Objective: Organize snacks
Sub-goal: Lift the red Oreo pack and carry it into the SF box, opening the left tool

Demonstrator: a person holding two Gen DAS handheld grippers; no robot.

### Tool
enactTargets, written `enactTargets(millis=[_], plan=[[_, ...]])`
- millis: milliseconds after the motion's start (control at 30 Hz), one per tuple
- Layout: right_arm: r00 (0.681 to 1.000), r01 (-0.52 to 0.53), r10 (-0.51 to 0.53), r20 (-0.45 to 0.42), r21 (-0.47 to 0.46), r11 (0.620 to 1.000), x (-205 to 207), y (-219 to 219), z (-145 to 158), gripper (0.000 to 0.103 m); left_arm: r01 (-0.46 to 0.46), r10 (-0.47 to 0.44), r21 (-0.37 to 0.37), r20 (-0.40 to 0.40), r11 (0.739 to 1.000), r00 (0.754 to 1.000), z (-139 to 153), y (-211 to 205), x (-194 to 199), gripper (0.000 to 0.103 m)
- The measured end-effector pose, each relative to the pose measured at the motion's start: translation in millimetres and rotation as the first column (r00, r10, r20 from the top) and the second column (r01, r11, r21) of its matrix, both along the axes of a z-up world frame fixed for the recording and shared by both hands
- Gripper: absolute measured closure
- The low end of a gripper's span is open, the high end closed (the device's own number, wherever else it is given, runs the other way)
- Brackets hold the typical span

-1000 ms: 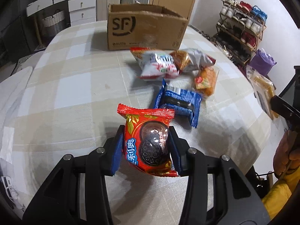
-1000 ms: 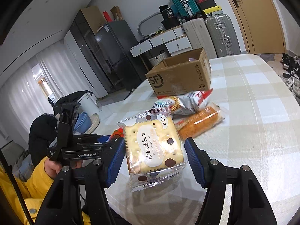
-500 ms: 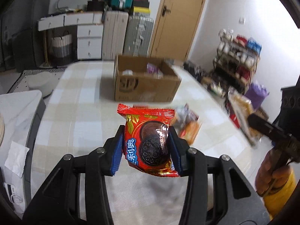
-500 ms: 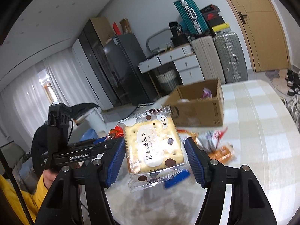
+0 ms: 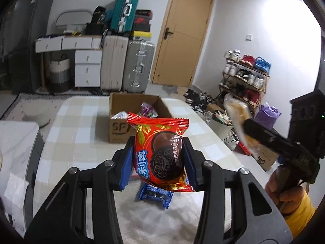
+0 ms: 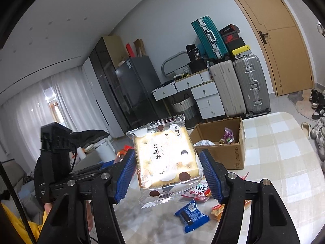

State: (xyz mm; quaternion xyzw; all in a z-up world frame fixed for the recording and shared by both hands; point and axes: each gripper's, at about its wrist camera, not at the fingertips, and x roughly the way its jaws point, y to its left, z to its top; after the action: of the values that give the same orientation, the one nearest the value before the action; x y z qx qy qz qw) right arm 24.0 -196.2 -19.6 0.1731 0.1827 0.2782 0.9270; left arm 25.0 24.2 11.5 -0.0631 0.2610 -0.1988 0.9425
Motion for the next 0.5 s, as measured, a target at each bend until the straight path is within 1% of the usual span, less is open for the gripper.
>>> enactTargets(millis=[133, 233, 300, 433, 500], plan=[[1.0, 0.006, -0.005, -0.03, 0.027, 1.0, 4.7, -0.5, -8.0, 0.037, 0.007, -0.007, -0.04, 0.003, 0.999, 1.0, 7.8, 1.3, 1.3, 0.062], [1.0, 0.015, -0.015, -0.028, 0.016, 1.0, 12.1, -2.6, -7.1, 0.037, 0.002, -0.002, -0.04, 0.002, 0.999, 1.0, 11.4, 2.6, 6.1, 0.062], [0.999, 0.017, -0.017, -0.027, 0.014, 1.0, 16.5, -4.1, -0.8, 0.037, 0.001, -0.001, -0.036, 0.004, 0.999, 1.0, 13.4, 3.6, 11.7, 0.062], [1.0, 0.027, -0.027, -0.007, -0.002, 1.0, 29.2, -6.0, 16.7, 0.037, -0.006, 0.006, -0.042, -0.001, 0.999, 1.0, 20.0, 6.8, 35.9, 0.062], [0.999, 0.041, -0.041, 0.002, -0.016, 0.999, 38.5, -6.2, 25.0, 0.037, -0.035, 0.035, -0.025, 0.006, 0.999, 0.999, 23.1, 7.0, 47.9, 0.062]])
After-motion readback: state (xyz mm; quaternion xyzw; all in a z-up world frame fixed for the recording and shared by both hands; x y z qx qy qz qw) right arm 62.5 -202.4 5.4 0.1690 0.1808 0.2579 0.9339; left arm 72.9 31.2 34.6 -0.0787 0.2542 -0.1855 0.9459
